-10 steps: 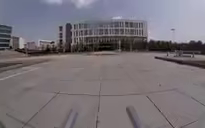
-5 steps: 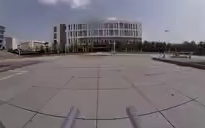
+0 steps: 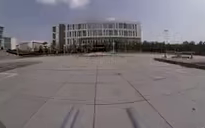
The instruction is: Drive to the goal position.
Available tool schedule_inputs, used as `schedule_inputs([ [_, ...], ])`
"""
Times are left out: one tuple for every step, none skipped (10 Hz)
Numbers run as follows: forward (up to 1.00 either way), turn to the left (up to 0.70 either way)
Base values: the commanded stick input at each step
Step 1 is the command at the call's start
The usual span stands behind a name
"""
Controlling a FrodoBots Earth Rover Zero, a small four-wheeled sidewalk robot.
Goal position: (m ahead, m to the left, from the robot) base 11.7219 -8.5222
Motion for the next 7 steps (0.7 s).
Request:
schedule_inputs([
  [1.0,0.02],
  [1.0,0.02],
  [1.0,0.02],
  [1.0,0.02],
  [1.0,0.02],
  [1.0,0.02],
  [1.0,0.02],
])
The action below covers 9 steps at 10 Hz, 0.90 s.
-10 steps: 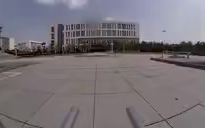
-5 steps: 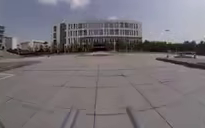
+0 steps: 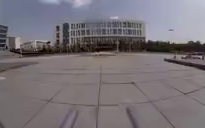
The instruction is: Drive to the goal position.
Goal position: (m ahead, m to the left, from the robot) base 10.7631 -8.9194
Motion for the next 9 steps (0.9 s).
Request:
schedule_inputs([
  [1.0,0.02],
  [1.0,0.02],
  [1.0,0.02],
  [1.0,0.02],
  [1.0,0.02],
  [1.0,0.02],
  [1.0,0.02],
  [1.0,0.02],
  [1.0,0.02],
])
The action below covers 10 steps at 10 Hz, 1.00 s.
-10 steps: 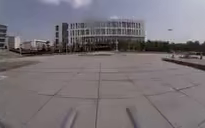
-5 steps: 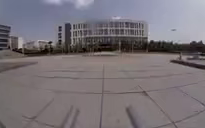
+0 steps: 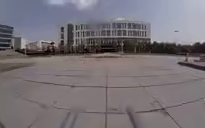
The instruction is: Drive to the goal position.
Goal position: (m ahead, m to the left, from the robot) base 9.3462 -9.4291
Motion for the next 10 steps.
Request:
schedule_inputs([
  [1.0,0.02],
  [1.0,0.02],
  [1.0,0.02],
  [1.0,0.02],
  [1.0,0.02],
  [1.0,0.02],
  [1.0,0.02],
  [1.0,0.02],
  [1.0,0.02],
  [1.0,0.02],
])
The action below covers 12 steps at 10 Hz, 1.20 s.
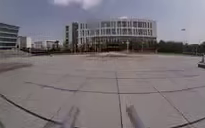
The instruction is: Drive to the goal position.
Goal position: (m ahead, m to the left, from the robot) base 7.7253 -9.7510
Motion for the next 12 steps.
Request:
schedule_inputs([
  [1.0,0.02],
  [1.0,0.02],
  [1.0,0.02],
  [1.0,0.02],
  [1.0,0.02],
  [1.0,0.02],
  [1.0,0.02],
  [1.0,0.02],
  [1.0,0.02],
  [1.0,0.02],
  [1.0,0.02],
  [1.0,0.02],
])
